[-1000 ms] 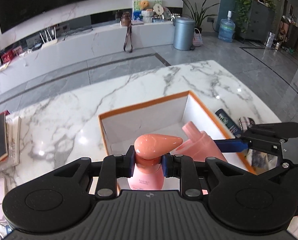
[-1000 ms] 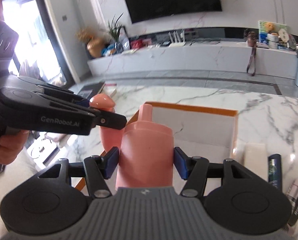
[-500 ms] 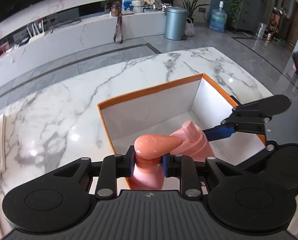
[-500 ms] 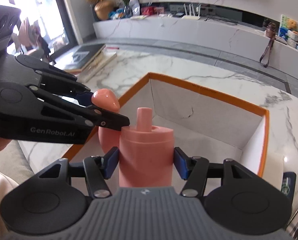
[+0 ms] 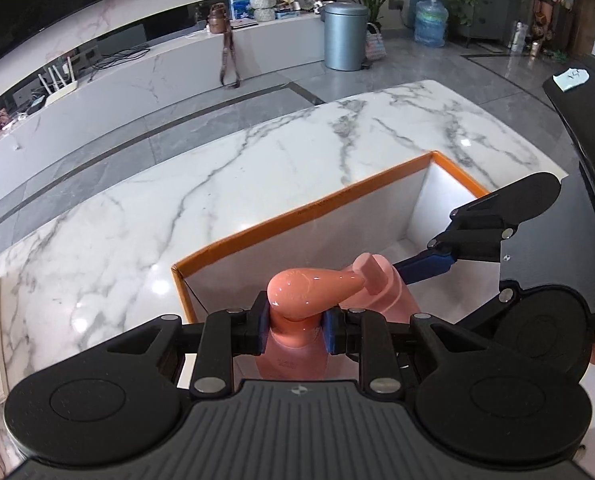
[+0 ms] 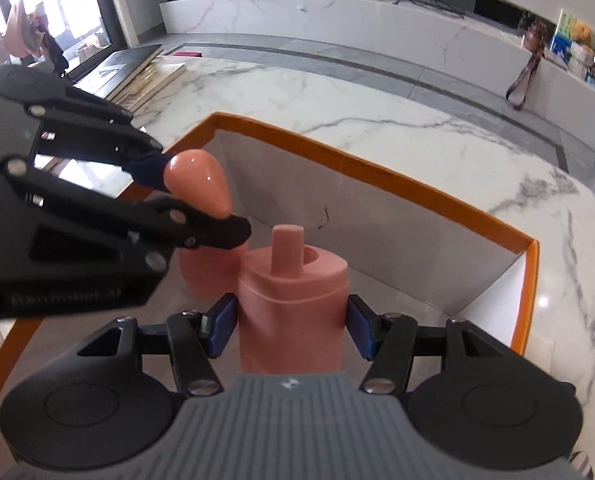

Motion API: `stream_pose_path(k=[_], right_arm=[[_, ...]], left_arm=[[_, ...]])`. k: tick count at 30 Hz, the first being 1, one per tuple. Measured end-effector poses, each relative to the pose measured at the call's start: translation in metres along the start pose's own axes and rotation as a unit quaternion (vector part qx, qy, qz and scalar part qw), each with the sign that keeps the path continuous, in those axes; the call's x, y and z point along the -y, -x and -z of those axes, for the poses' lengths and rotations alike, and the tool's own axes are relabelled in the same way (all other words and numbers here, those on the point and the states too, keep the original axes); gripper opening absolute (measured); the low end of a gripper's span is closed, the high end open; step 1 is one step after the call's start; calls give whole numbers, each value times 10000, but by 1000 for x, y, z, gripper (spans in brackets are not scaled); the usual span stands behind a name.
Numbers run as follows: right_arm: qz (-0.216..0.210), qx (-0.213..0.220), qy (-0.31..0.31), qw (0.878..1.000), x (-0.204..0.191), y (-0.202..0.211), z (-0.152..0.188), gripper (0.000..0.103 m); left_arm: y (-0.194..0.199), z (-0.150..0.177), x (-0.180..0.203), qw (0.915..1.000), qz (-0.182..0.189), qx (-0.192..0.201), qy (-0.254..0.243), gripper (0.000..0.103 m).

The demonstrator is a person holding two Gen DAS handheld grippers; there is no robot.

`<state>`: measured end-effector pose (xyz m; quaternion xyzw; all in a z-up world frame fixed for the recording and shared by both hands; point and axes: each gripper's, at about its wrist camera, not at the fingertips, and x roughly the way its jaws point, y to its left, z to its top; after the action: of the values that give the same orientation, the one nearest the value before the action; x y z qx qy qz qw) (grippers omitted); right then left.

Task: Organize rigid objects
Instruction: 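Carry both pink items over the orange box and lower them inside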

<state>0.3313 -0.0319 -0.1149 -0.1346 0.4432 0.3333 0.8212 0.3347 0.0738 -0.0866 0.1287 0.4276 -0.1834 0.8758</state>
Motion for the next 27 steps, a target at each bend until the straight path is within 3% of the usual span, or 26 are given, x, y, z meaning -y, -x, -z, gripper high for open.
stream_pose_path(k=[12, 16, 20, 27], right_arm=[[43, -472, -358, 9982, 10, -14, -5, 61], [41, -593, -300, 9978, 11, -10, -1, 61], [-1, -632, -175, 9978, 8, -7, 3, 68], [15, -807, 127, 9967, -2, 0, 12, 74]], left_arm=[[-18, -7, 10, 9952, -879, -327, -270, 31], [-11, -5, 6, 9953, -837, -457, -174, 33], [8, -4, -1, 9971, -667, -369, 8, 42], [47, -1, -6, 9988, -381, 117, 287, 56]])
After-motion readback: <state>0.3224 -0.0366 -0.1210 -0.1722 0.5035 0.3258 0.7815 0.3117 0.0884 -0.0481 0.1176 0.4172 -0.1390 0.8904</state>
